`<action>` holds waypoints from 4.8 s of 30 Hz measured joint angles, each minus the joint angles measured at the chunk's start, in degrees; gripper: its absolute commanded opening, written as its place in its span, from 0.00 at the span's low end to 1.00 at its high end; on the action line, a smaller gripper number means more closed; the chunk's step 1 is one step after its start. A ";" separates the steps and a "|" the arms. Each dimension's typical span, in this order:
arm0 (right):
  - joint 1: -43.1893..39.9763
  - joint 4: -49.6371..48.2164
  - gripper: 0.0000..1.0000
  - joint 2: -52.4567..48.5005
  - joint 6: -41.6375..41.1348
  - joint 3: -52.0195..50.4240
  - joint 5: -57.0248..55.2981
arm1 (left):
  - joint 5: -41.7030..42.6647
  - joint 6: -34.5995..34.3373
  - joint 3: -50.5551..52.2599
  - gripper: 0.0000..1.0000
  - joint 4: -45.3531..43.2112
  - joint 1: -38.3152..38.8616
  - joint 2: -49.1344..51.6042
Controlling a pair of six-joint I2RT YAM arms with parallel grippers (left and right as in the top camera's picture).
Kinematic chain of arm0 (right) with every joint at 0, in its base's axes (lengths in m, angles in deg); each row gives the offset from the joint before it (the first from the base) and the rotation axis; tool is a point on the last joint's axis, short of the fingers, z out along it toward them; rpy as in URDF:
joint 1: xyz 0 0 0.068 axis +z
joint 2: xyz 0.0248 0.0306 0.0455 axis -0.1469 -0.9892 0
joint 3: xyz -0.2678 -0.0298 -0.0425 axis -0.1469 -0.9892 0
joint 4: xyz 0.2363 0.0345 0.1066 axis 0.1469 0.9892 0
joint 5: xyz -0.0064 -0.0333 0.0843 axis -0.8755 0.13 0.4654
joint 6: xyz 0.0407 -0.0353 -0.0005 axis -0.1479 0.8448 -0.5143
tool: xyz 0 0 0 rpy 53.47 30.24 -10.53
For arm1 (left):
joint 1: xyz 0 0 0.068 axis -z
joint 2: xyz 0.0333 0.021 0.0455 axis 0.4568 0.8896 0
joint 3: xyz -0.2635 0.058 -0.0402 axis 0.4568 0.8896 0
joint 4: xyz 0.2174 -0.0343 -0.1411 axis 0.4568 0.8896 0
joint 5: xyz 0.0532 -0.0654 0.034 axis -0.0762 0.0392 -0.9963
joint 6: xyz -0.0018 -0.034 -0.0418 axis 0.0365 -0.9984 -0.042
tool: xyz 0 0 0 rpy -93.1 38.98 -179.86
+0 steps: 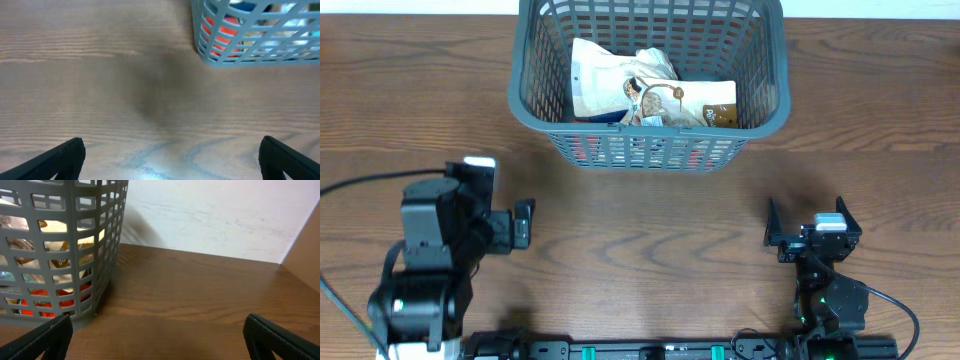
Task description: Pack container
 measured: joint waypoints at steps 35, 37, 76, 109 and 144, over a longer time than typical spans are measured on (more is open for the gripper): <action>0.00 -0.04 0.99 0.13 0.00 -0.02 0.00 | -10.21 -0.42 51.21 0.99 -50.40 0.00 -42.58; 0.00 -0.04 0.99 0.13 0.00 -0.02 0.00 | -10.73 -0.83 51.04 0.99 -49.79 0.02 -42.66; 0.00 -0.04 0.99 0.13 0.00 -0.02 0.00 | -7.43 -2.03 50.27 0.99 -48.02 3.74 -42.71; 0.00 -0.04 0.99 0.13 0.00 -0.02 0.00 | -7.17 -2.03 50.27 0.99 -48.00 3.72 -42.71; 0.00 -0.04 0.99 0.13 0.00 -0.02 0.00 | -7.13 -2.03 50.27 0.99 -48.00 3.72 -42.71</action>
